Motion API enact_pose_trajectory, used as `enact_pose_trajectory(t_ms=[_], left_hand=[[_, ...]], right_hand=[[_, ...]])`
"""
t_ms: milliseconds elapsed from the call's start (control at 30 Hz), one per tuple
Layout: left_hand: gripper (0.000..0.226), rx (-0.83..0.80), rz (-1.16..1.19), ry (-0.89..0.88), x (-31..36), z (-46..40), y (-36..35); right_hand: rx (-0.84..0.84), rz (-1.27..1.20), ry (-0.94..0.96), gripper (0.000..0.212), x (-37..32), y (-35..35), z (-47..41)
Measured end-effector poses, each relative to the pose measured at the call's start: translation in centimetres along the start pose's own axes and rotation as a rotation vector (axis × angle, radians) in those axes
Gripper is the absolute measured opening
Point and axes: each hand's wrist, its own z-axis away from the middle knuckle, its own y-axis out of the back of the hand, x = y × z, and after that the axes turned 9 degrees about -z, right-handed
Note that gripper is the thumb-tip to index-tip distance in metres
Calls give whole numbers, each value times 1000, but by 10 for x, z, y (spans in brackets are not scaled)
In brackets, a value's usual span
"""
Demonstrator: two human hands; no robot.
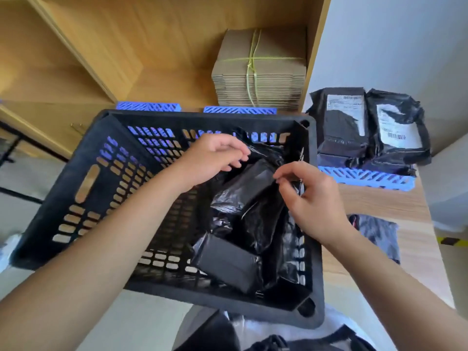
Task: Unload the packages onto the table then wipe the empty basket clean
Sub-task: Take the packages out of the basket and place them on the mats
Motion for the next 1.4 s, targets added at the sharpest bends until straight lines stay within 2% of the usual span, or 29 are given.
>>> enact_pose_trajectory(t_ms=[67, 100, 233, 267, 400, 433, 500, 567, 633, 733, 867, 967, 1067, 1200, 1267, 1333, 1400], left_hand=[[13, -86, -176, 45, -28, 20, 5], [20, -127, -244, 66, -40, 27, 6], [66, -196, -327, 106, -64, 38, 1], [66, -191, -319, 82, -65, 36, 2], [24, -10, -209, 32, -65, 22, 17], [25, -5, -237, 24, -70, 17, 27], [44, -106, -352, 38, -85, 7, 42], [74, -321, -510, 39, -97, 4, 51], [100, -483, -616, -46, -104, 5, 53], [114, -497, -737, -211, -108, 3, 50], [101, -445, -1044, -503, -107, -8, 35], [78, -491, -1075, -602, -106, -15, 25], [63, -440, -1074, -677, -112, -16, 24], [72, -493, -1108, -671, -130, -12, 41], [61, -523, -1104, -687, -139, -10, 53], [50, -548, -1084, -675, -146, -7, 66], [55, -565, -1044, -660, -148, -4, 79]], right_hand=[[-36, 61, -9, 13, 1, 1, -2], [-56, 101, 0, 12, 1, 0, -3], [-78, 239, 18, 12, -3, -5, -5], [-66, 248, 4, 12, -5, -7, -6], [-56, 355, -18, 27, -10, -7, -4], [-80, 401, -45, 35, -14, -10, -6], [-130, 462, -111, 45, -19, -17, -8], [-133, 408, -181, 39, -30, -32, -3], [-120, 295, -219, 32, -43, -55, 8], [-129, 239, -186, 26, -60, -93, 23], [-50, 123, -234, 21, -77, -127, 29], [18, 79, -298, 20, -85, -140, 30], [65, -1, -443, 20, -86, -147, 33], [146, 38, -547, 20, -88, -158, 40], [148, 55, -579, 20, -91, -162, 40], [104, 115, -623, 24, -93, -165, 37], [26, 239, -676, 37, -93, -168, 33]])
